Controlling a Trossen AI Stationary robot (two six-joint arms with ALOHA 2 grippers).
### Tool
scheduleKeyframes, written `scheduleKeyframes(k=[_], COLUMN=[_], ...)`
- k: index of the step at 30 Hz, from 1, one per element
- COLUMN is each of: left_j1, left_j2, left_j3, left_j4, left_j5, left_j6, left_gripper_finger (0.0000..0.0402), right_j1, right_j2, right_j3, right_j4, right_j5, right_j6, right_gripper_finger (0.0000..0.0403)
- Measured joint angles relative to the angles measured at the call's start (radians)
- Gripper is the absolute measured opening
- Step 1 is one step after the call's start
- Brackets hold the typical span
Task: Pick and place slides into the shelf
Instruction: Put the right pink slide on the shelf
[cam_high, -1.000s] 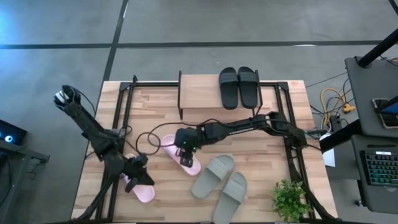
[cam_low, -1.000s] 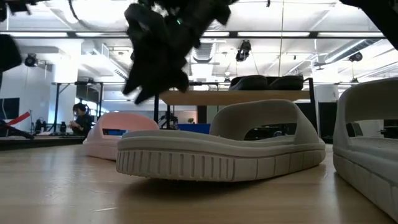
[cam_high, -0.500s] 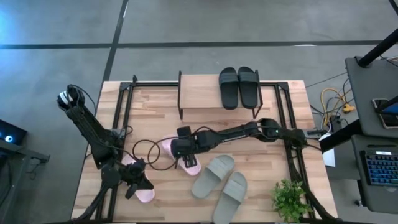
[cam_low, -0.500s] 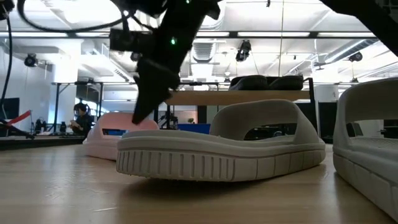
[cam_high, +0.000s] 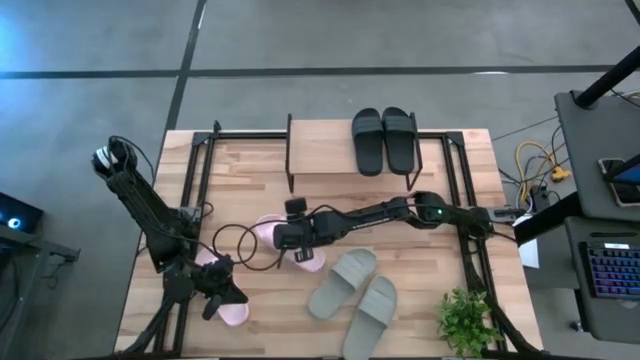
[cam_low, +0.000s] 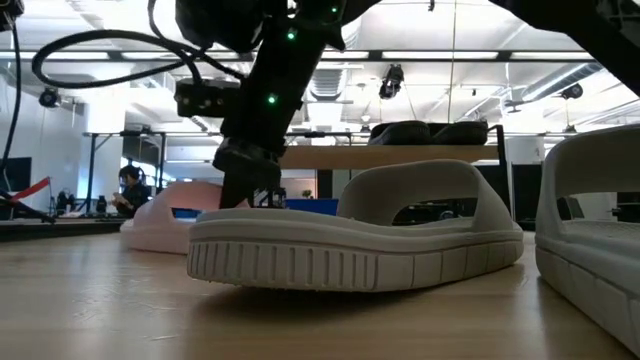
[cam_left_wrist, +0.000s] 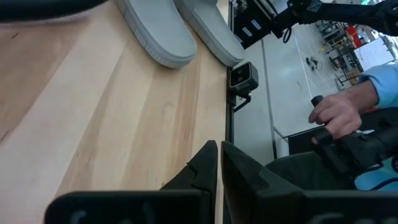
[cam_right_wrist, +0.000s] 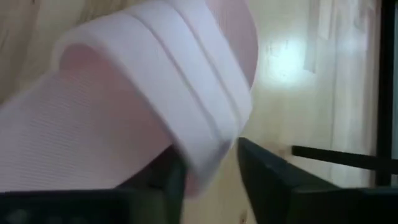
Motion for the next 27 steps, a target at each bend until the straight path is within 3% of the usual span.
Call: scheduleKeyframes(k=[5,12,16,21,27], left_j1=[0.000,0.000,0.001,0.001,0.001], left_j2=[0.000,0.000,0.000,-0.001,-0.001], left_j3=[-0.002,-0.004,-0.005,-0.005,-0.006], left_j4=[0.000,-0.002,-0.003,-0.004,-0.010], left_j5=[0.000,0.005,0.016,0.026,0.022], left_j6=[0.000,0.005,0.006,0.049,0.083], left_gripper_finger=[0.0006,0.0006,0.0006,0.0006,0.0006], right_j1=[-0.013,-0.001,0.026,0.076,0.080], right_j2=[-0.004,-0.013,-0.080,-0.198,-0.265], right_j3=[-0.008,0.060,0.113,0.186,0.229], right_j4=[-0.020,-0.189,-0.280,-0.505,-0.746], right_j5=[-0.034,-0.048,-0.038,0.163,0.435], right_j6=[0.096,0.239,0.346,0.518,0.838], right_gripper_finger=[0.0021,0.0011,0.0010,0.0010,0.0010])
